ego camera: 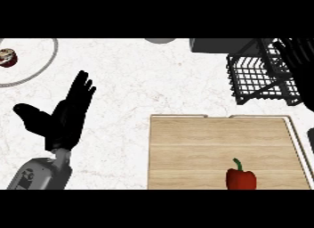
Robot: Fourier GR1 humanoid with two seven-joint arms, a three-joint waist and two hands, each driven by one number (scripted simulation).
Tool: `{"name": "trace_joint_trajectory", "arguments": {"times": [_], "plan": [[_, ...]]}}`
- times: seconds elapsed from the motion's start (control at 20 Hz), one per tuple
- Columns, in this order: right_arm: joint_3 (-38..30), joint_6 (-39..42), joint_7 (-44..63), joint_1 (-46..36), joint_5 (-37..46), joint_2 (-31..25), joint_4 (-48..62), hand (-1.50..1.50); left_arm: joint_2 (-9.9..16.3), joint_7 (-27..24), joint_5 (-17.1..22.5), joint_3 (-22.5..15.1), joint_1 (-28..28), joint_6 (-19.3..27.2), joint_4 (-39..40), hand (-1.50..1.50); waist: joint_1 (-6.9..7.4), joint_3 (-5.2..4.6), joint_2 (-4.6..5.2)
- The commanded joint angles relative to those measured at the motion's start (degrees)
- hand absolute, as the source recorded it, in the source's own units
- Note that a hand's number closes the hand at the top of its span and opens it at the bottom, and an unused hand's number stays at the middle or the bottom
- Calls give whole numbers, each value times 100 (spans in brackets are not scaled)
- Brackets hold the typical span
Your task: Pick the bell pepper from the tray and place it in the tiered basket
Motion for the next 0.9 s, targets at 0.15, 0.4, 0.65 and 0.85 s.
{"name": "trace_joint_trajectory", "arguments": {"times": [0.15,0.4,0.65,0.85], "plan": [[-838,576,-411,747,-891,-152,-854,150,299,-542,-763,8,131,144,92,0,-279,130,-218],[-1045,-28,-294,1937,-866,365,-811,-150,413,-794,-1079,-111,161,74,296,0,-324,125,-193],[-971,2113,-242,2769,-2635,449,-1575,-150,371,-825,-1176,-90,168,150,312,0,-318,130,-208],[-1766,3027,-320,3731,-2868,-336,-2401,-150,148,-839,-1358,-268,249,295,296,0,-351,125,-219]]}}
